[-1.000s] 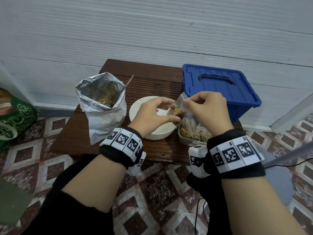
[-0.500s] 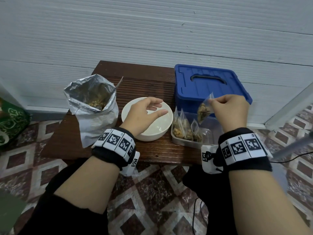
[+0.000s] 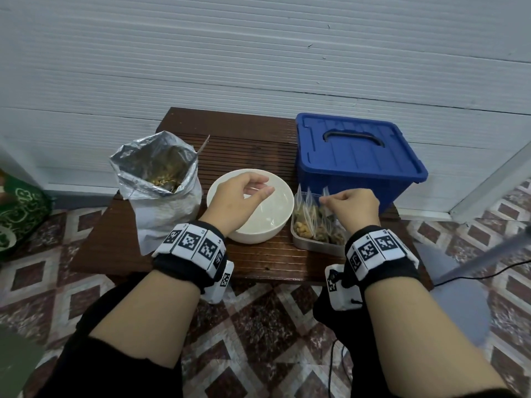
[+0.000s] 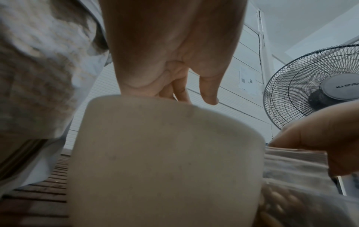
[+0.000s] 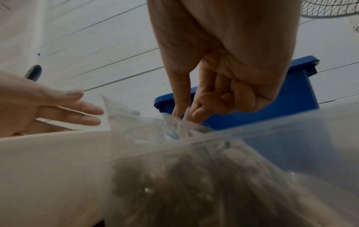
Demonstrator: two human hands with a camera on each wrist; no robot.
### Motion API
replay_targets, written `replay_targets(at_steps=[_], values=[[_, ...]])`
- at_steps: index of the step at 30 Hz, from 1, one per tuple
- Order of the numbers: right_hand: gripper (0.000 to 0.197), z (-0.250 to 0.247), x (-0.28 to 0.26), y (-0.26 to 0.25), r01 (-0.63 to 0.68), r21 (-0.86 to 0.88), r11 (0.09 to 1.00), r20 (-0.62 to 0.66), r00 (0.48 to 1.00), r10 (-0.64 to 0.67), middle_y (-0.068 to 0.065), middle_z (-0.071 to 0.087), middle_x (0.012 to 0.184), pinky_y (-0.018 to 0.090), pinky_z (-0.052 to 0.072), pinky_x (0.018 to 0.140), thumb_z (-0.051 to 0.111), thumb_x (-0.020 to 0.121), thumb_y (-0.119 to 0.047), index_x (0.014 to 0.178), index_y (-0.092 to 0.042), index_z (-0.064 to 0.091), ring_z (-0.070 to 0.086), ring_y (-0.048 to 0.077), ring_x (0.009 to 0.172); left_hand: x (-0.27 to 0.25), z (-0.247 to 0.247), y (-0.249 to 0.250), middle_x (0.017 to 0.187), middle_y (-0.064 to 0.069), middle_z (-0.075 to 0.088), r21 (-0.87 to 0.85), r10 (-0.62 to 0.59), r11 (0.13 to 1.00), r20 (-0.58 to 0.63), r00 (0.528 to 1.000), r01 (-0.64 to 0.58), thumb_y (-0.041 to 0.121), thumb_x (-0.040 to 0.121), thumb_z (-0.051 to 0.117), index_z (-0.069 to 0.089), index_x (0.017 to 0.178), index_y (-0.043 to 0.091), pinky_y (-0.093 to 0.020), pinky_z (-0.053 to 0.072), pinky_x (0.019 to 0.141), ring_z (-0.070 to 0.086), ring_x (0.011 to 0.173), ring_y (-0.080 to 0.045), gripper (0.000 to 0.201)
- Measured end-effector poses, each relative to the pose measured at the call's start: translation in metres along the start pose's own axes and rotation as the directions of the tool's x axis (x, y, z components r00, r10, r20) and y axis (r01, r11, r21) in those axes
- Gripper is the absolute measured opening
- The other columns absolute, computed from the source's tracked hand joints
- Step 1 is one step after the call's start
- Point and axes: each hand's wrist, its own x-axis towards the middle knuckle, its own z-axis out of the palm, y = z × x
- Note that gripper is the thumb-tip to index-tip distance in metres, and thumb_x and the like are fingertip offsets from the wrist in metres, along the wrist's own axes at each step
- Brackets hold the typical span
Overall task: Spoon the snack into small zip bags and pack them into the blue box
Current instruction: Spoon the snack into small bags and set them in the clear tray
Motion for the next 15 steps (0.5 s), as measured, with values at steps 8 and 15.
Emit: replay_targets(at_steps=[8,15], values=[[0.018,-0.001,0.0,-0.001,0.002,-0.024,1.0,0.008,1.0,-0.002,0.005,0.068,0.095,0.03,0.045,0.083,0.069,0.085,-0.028,0.091,-0.012,0.074,0.057,0.015,0.091,0.003,-0.006,-0.006,0.102,0.008,0.065,0.056,-0.039,0.998,-0.036,0.999,0.041,0.025,0.091,0.065,0.065,0.116,0.016,0.0,0.039,0.079,0.056,0.087,0.005,0.026],[0.019,-0.002,-0.006,-0.011,0.135,-0.017,0.991,-0.093,0.986,-0.136,-0.001,0.065,0.097,0.028,0.043,0.082,0.068,0.086,-0.031,0.097,-0.016,0.069,0.057,0.015,0.096,0.007,-0.008,-0.013,0.148,0.003,0.045,0.528,-0.1,0.849,0.1,0.99,0.032,0.043,0.09,0.062,0.042,0.144,0.022,-0.041,0.023,0.117,0.037,0.138,-0.018,0.061]])
